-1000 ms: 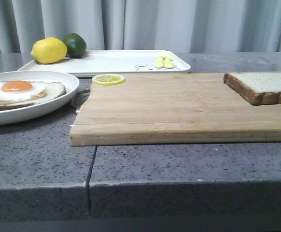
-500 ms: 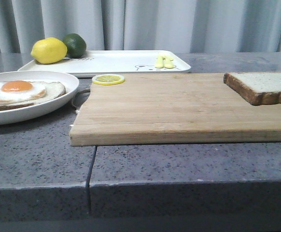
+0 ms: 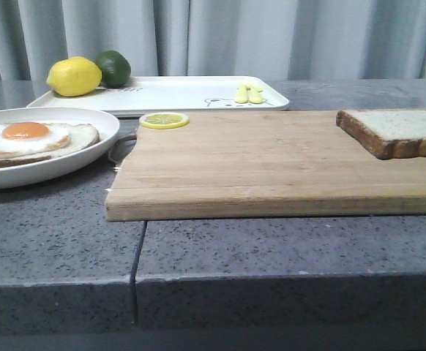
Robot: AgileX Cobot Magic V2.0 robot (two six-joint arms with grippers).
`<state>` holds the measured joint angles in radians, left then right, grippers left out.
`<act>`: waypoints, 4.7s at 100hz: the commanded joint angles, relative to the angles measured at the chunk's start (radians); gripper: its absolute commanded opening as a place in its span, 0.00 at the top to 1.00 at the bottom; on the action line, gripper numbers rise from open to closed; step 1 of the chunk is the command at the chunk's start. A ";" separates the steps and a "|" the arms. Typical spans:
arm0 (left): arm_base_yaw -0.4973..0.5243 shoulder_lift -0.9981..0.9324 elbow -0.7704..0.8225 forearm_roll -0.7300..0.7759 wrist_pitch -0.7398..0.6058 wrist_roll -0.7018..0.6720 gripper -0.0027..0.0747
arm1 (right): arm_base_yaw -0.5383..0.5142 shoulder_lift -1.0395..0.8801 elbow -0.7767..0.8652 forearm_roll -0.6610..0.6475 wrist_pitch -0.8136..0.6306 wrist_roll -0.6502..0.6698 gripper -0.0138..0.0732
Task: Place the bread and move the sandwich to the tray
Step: 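Open the right gripper and grasp the bread slice's edge, then lift the bread slice and carry it toward the egg toast plate, then lower the bread slice onto the egg toast and release it, then raise the right gripper away from the plate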
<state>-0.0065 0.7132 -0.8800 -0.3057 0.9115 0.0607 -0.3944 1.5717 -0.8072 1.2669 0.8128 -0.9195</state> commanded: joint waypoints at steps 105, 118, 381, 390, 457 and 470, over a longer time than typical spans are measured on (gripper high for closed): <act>-0.009 0.002 -0.034 -0.024 -0.053 -0.002 0.43 | 0.380 -0.480 -0.022 0.354 -0.062 0.175 0.97; -0.009 0.002 -0.034 -0.024 -0.053 -0.002 0.43 | 0.553 -0.478 -0.022 0.411 -0.254 0.175 0.97; -0.009 0.002 -0.034 -0.024 -0.053 -0.002 0.43 | 1.175 0.267 -0.498 0.613 -0.660 0.163 0.46; -0.009 0.002 -0.034 -0.024 -0.053 -0.002 0.43 | 1.175 0.258 -0.498 0.613 -0.684 0.163 0.46; -0.009 0.002 -0.034 -0.024 -0.053 -0.002 0.43 | 1.151 0.070 -0.498 0.456 -0.840 0.068 0.46; -0.009 0.002 -0.034 -0.024 -0.053 -0.002 0.43 | 1.123 -0.002 -0.493 0.314 -0.836 0.066 0.46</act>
<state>-0.0065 0.7132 -0.8800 -0.3057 0.9115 0.0607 0.7537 1.6692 -1.2784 1.6879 -0.0378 -0.8348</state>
